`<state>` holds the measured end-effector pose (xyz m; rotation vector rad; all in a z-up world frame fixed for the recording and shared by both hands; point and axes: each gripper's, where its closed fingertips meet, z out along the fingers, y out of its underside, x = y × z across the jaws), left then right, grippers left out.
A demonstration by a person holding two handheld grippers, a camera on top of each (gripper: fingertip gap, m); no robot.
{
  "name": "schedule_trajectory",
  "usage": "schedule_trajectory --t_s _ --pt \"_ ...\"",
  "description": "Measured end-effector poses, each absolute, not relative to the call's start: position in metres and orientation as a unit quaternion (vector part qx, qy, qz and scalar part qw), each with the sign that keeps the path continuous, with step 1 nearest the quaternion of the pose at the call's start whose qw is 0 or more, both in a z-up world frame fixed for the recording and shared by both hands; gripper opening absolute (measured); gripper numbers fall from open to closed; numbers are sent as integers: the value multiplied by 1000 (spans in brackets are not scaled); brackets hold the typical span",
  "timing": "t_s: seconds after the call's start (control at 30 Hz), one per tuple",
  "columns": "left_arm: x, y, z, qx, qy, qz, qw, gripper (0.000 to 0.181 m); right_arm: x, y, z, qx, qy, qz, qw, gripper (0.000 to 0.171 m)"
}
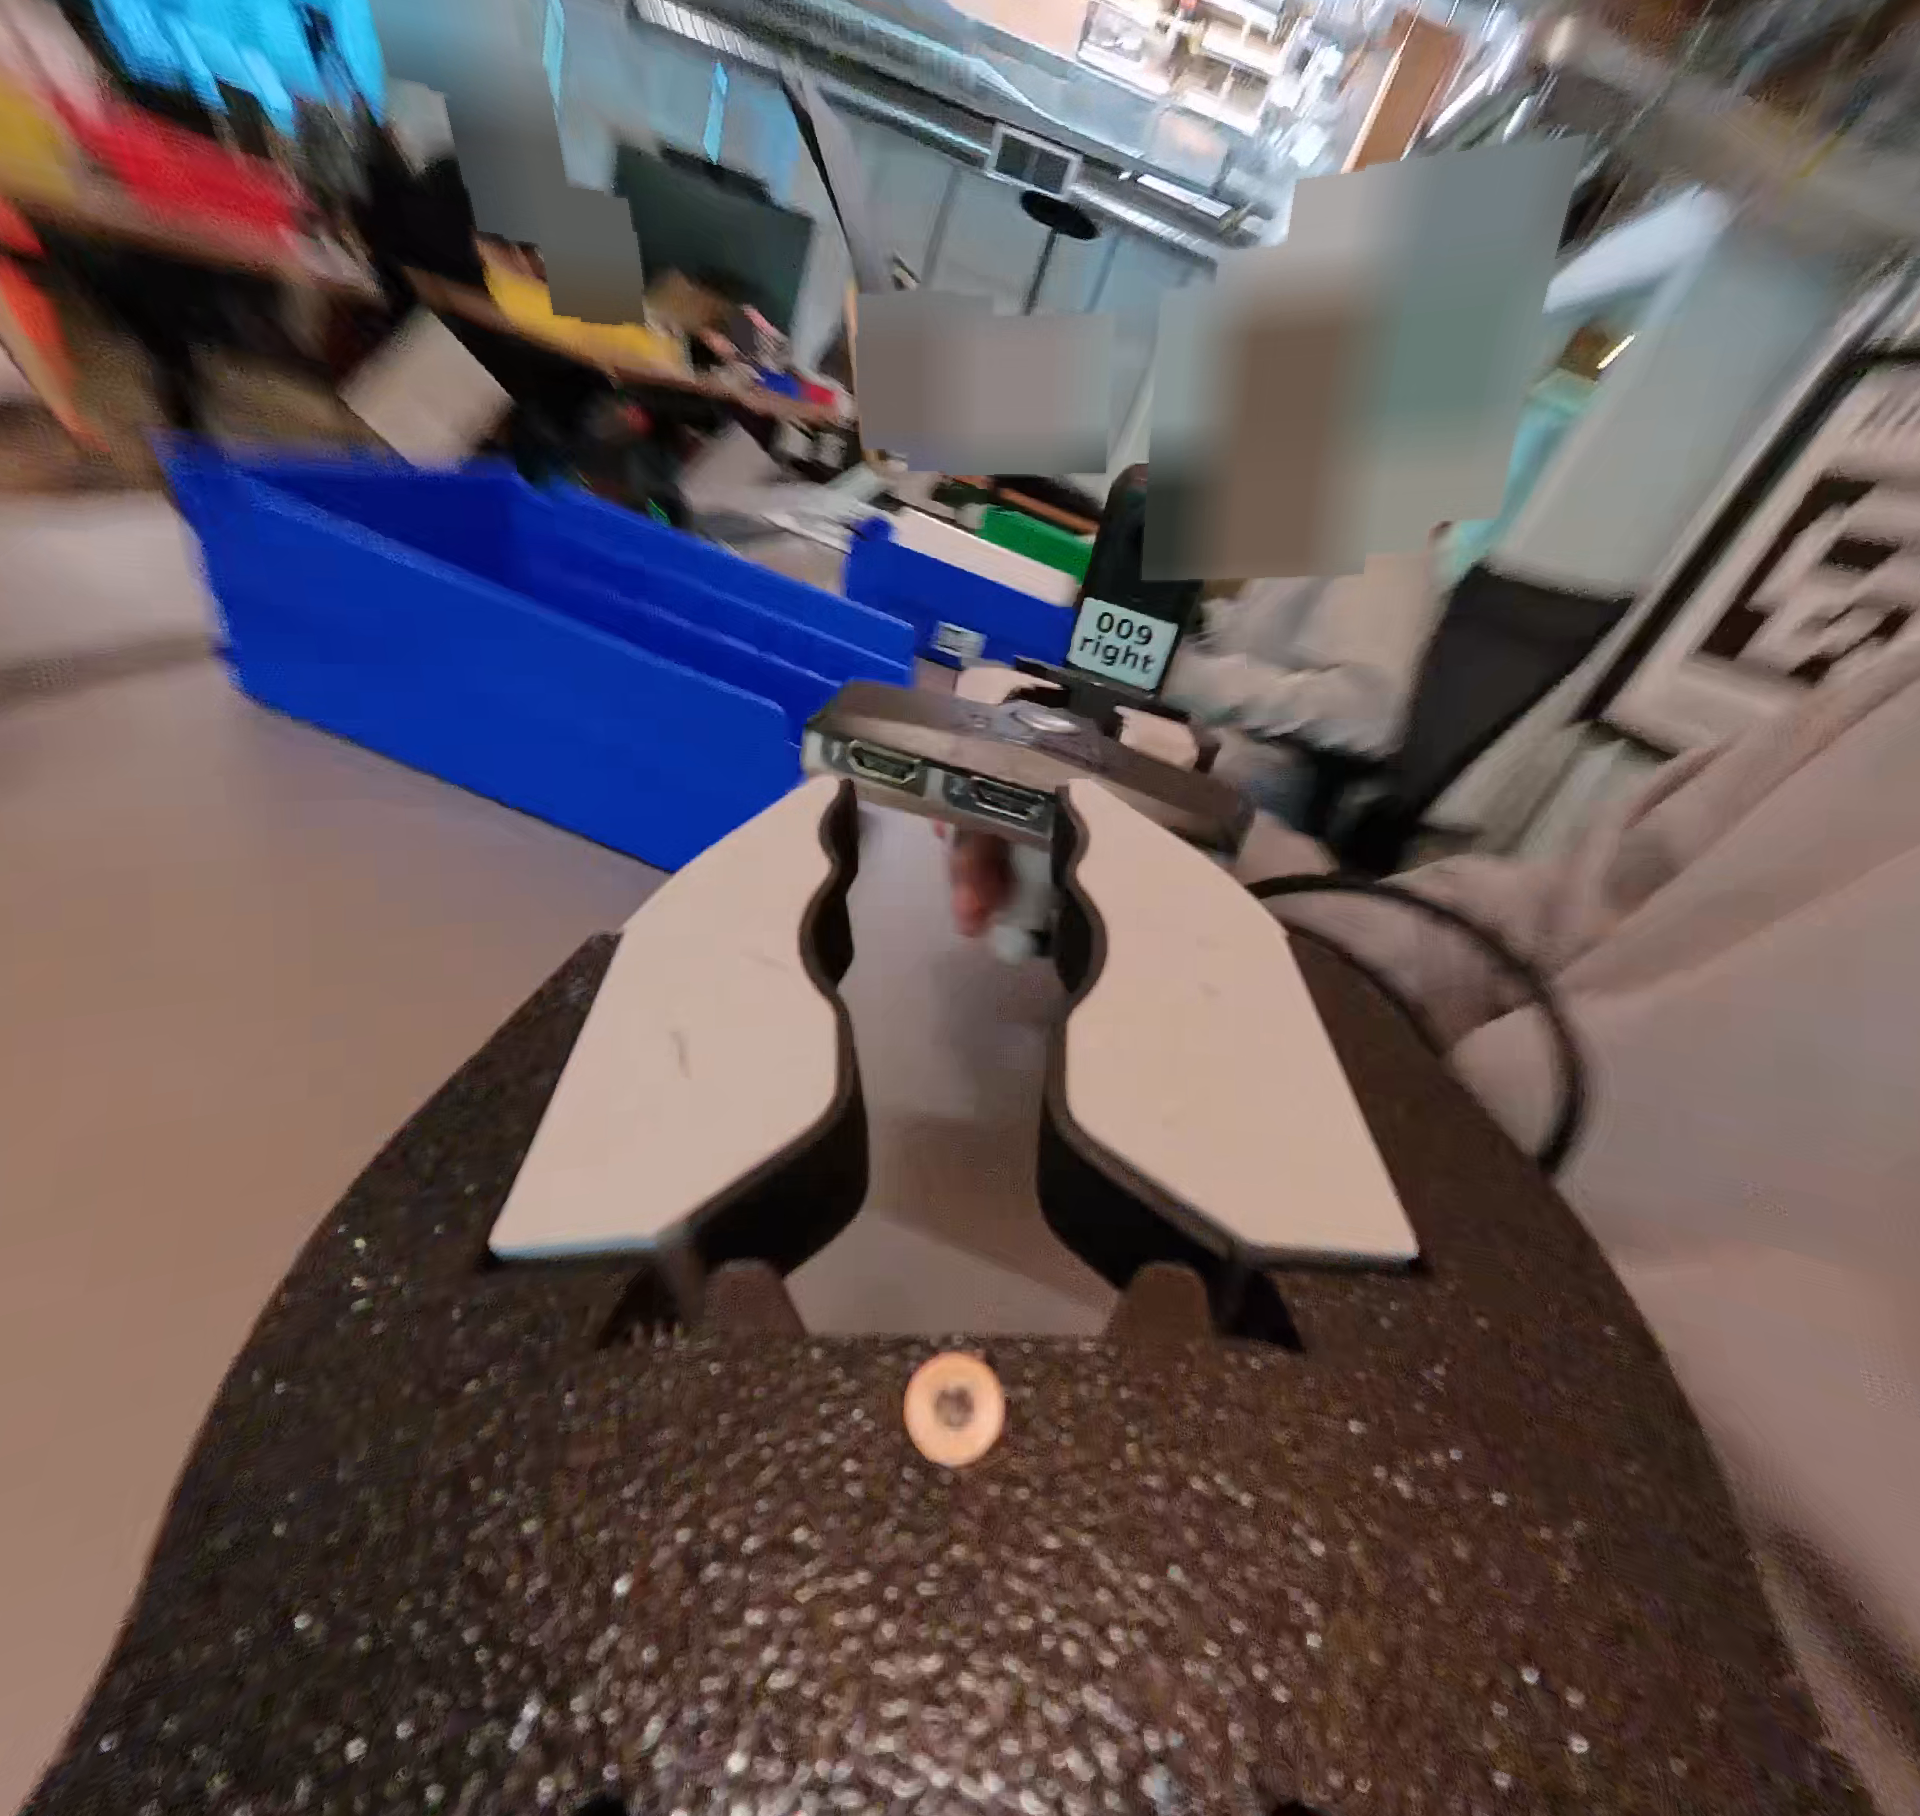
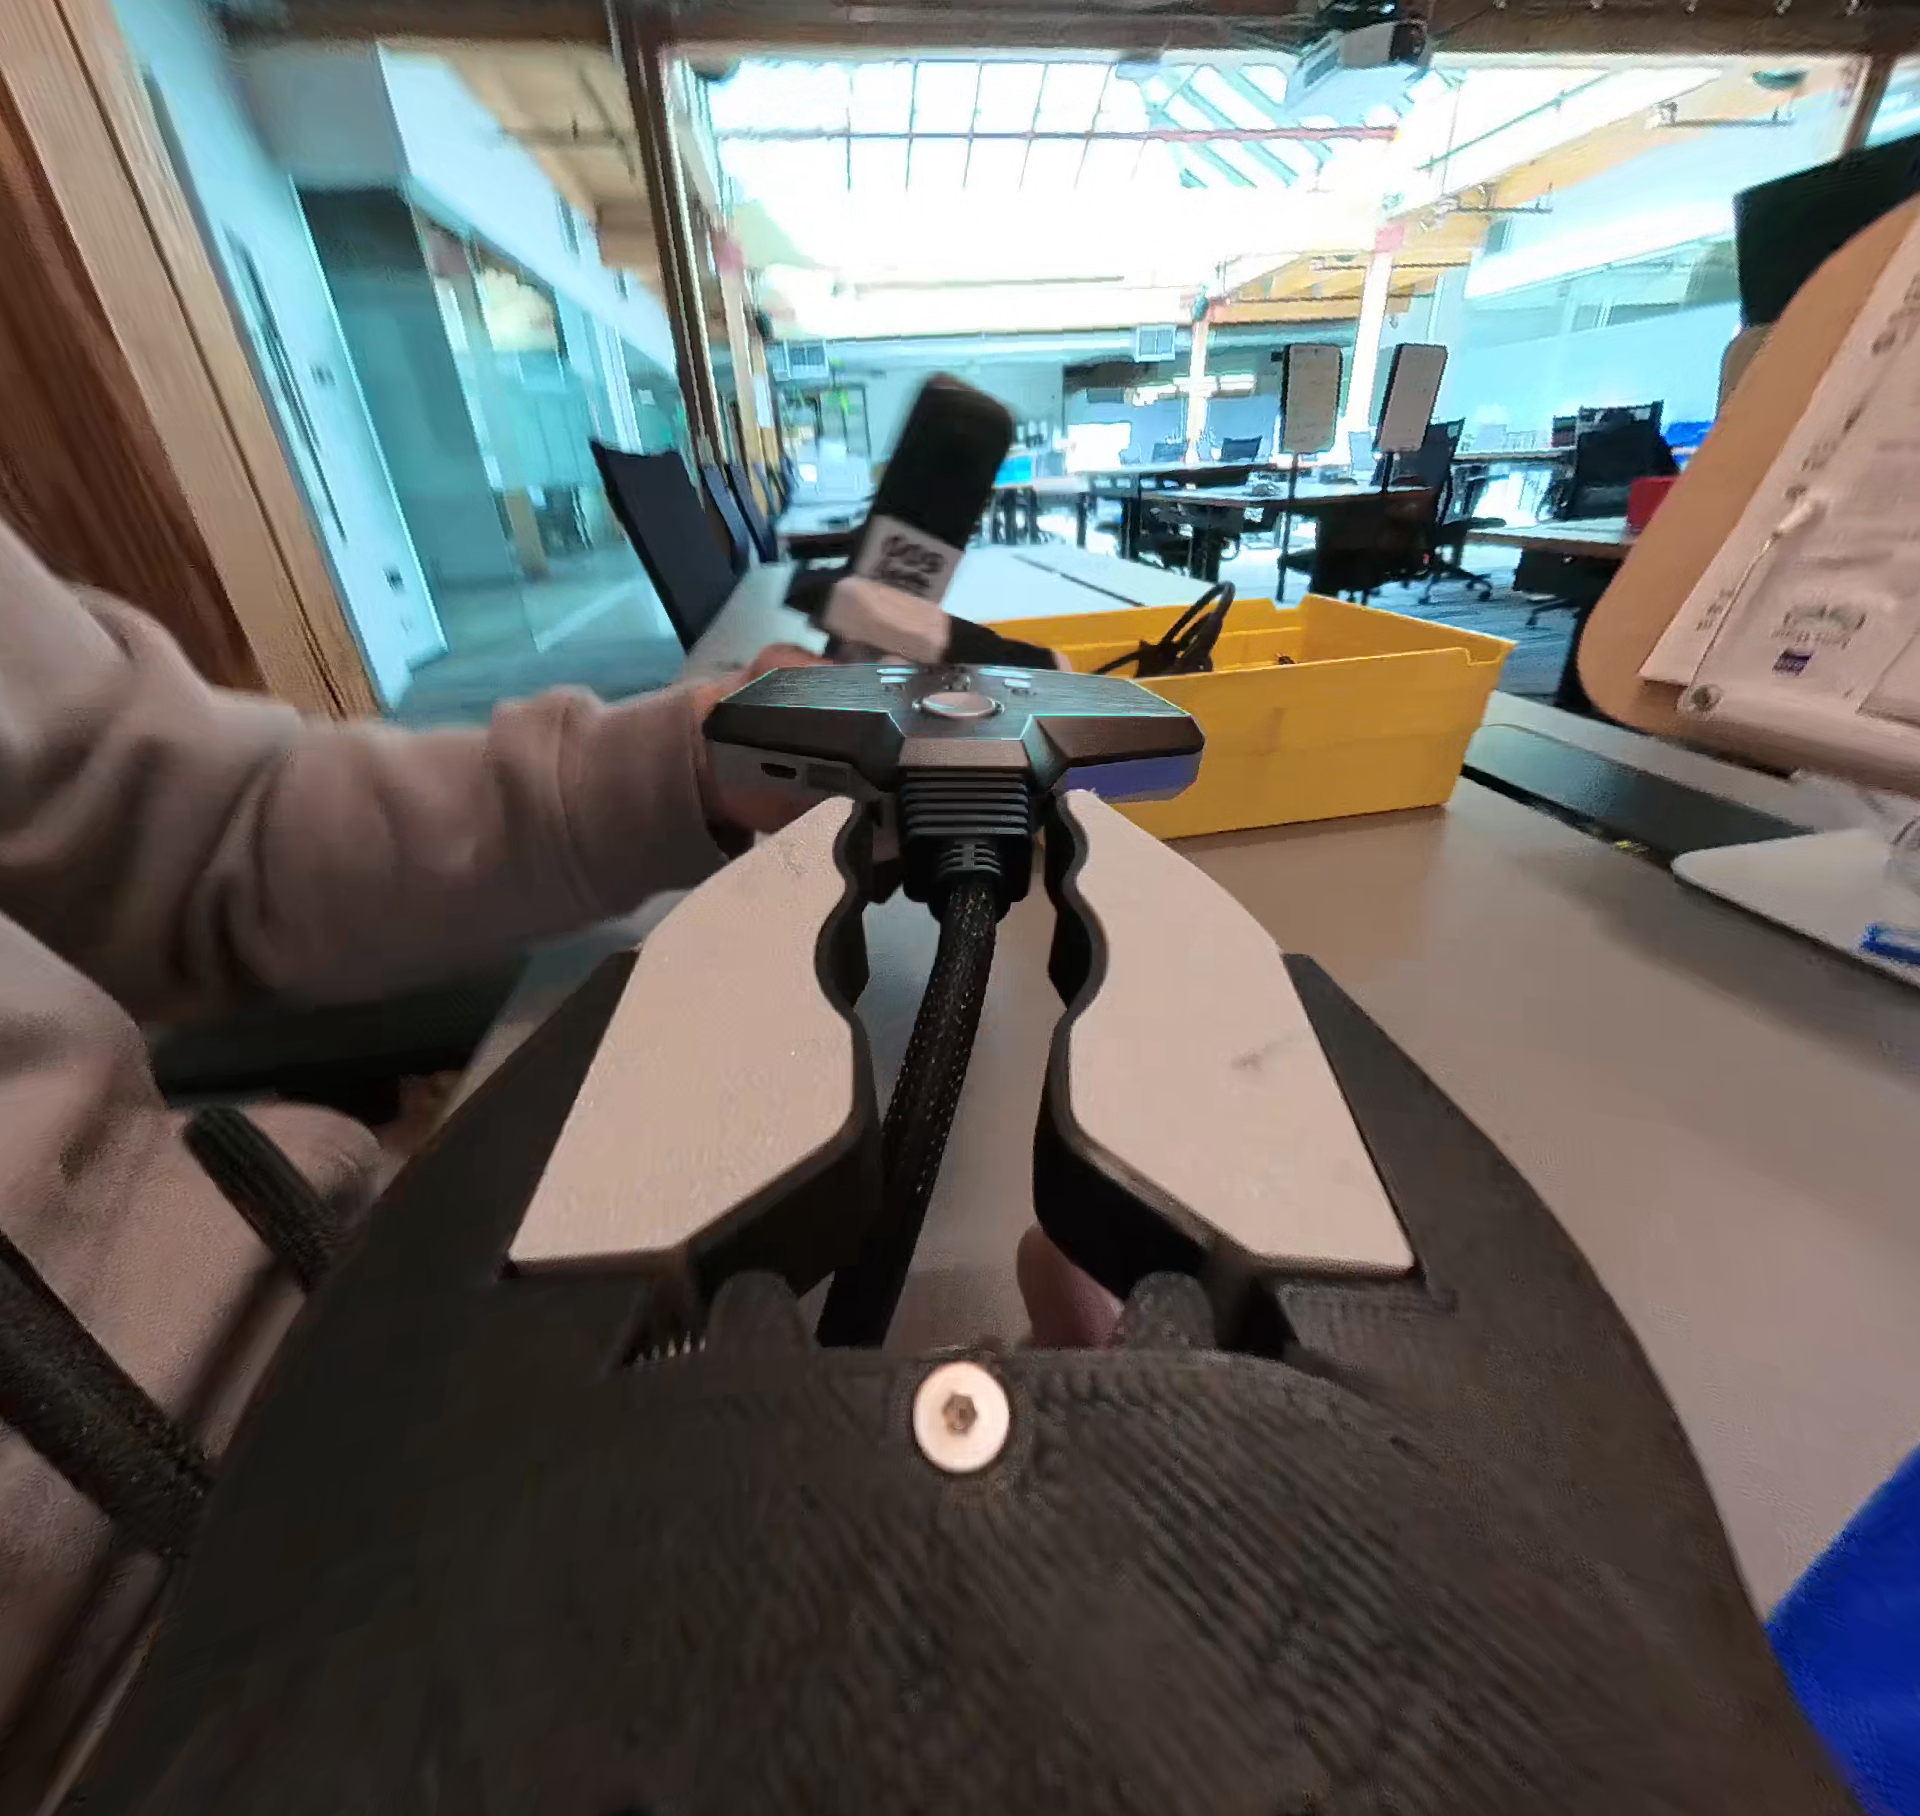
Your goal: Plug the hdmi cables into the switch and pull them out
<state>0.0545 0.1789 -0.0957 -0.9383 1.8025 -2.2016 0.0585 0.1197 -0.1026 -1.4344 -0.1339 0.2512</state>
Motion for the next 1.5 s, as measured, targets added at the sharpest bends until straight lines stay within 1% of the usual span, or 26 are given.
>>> schedule_trajectory --t_s 0.03,0.1,0.17,0.23,0.27,0.33,0.37,0.4,0.43,0.6,0.7,0.77,0.83,0.9,1.0,1.2,1.23,1.3,1.33,1.4,1.5 --pt "49 182 -91 -289 614 -719 147 40 60 119 -102 -647 -48 133 749 32" --pt "43 187 -85 -254 640 -662 296 58 61 120 -105 -643 -38 153 750 31" --pt "37 184 -84 -190 670 -569 437 63 61 123 -107 -640 -28 174 748 31" --pt "34 175 -90 -117 702 -462 530 67 57 124 -104 -625 -23 206 753 31" --pt "35 171 -96 -100 716 -419 550 67 54 125 -103 -619 -22 219 754 31" --pt "37 161 -100 -79 724 -398 557 62 48 128 -106 -622 -25 232 747 31" --pt "38 158 -99 -67 721 -397 564 54 43 129 -108 -626 -32 240 741 31" --pt "39 156 -99 -48 719 -388 574 40 37 129 -108 -626 -41 253 737 31" --pt "39 153 -100 -25 720 -374 584 30 33 129 -106 -621 -45 261 738 31" --pt "43 150 -98 22 712 -330 620 28 38 125 -101 -588 -19 272 761 31" --pt "44 154 -94 36 698 -313 643 28 48 116 -91 -537 13 302 788 22" --pt "44 156 -97 31 701 -315 639 28 51 116 -93 -542 16 293 787 17" --pt "43 157 -98 27 696 -325 639 28 49 117 -93 -550 5 276 788 17" --pt "41 158 -98 21 695 -333 637 28 48 118 -94 -559 -1 263 787 18" --pt "40 156 -99 25 694 -337 636 28 52 119 -96 -561 8 255 788 31" --pt "41 155 -101 23 694 -344 632 28 49 117 -99 -574 -7 260 776 31" --pt "42 156 -101 20 693 -345 633 28 44 116 -100 -580 -23 262 771 35" --pt "43 156 -99 16 691 -350 632 28 36 120 -108 -604 -44 253 755 37" --pt "43 156 -99 14 692 -352 631 28 37 122 -107 -601 -41 237 762 36" --pt "42 156 -100 16 692 -351 630 28 41 120 -99 -581 -30 230 780 27" --pt "44 156 -102 15 694 -342 633 28 43 123 -104 -592 -19 239 769 22"
